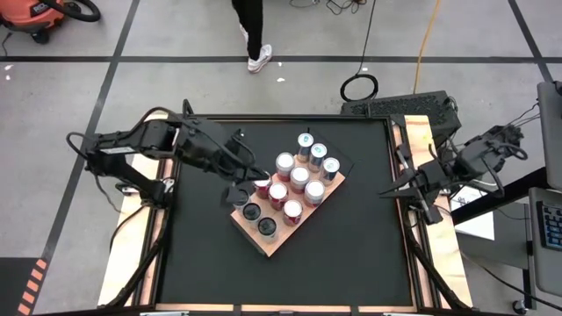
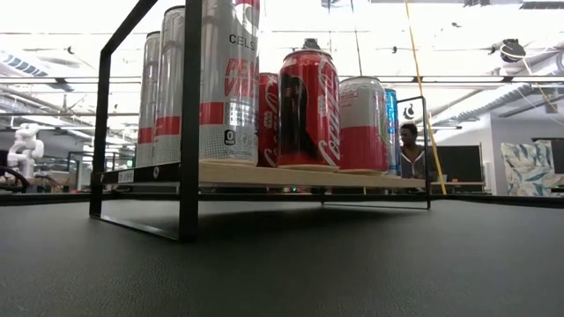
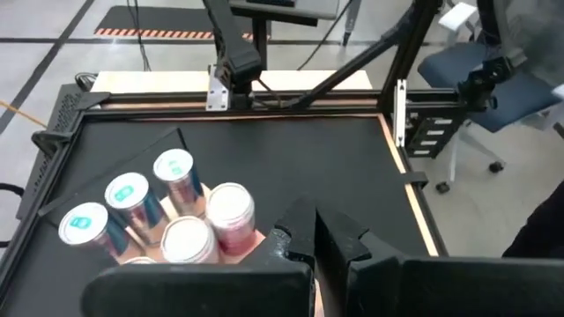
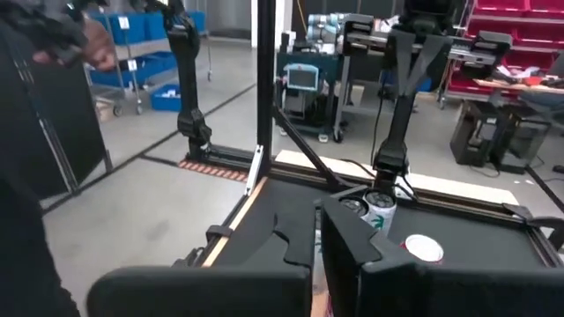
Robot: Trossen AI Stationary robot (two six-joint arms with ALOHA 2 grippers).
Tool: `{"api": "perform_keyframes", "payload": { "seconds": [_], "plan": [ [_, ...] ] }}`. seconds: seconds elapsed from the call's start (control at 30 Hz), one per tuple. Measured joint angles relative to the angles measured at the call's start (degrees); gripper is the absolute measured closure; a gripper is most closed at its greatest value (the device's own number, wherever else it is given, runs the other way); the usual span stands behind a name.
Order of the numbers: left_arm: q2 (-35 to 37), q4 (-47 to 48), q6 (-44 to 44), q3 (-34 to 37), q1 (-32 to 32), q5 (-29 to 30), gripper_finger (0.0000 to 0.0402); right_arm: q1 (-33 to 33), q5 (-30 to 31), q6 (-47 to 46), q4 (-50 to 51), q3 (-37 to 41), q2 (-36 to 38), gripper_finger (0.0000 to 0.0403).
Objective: Place canned beverage on shelf
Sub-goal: Return to Home Position
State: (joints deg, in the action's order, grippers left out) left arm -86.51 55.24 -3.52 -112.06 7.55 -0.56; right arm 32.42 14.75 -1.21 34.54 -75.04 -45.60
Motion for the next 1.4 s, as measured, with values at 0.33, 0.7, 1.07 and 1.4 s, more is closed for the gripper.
{"api": "perform_keyframes", "payload": {
  "seconds": [0.33,0.7,1.07,1.4],
  "plan": [
    [13.75,-19.08,-1.57,25.52,-3.82,-3.79,0.0402,-0.07,0.24,-2.53,-3.05,10.40,4.21,0.0403],
    [24.55,-19.18,-9.08,39.97,-0.92,-0.32,0.0402,-0.07,0.44,-1.10,-13.17,21.33,6.99,0.0403],
    [22.77,-9.81,-5.89,40.36,0.93,-1.17,0.0402,-0.07,0.43,1.19,-18.46,34.28,14.55,0.0403],
    [31.96,-24.56,-5.16,54.05,4.04,1.92,0.0402,-0.09,0.43,1.50,-21.64,42.57,20.66,0.0403]
  ]
}}
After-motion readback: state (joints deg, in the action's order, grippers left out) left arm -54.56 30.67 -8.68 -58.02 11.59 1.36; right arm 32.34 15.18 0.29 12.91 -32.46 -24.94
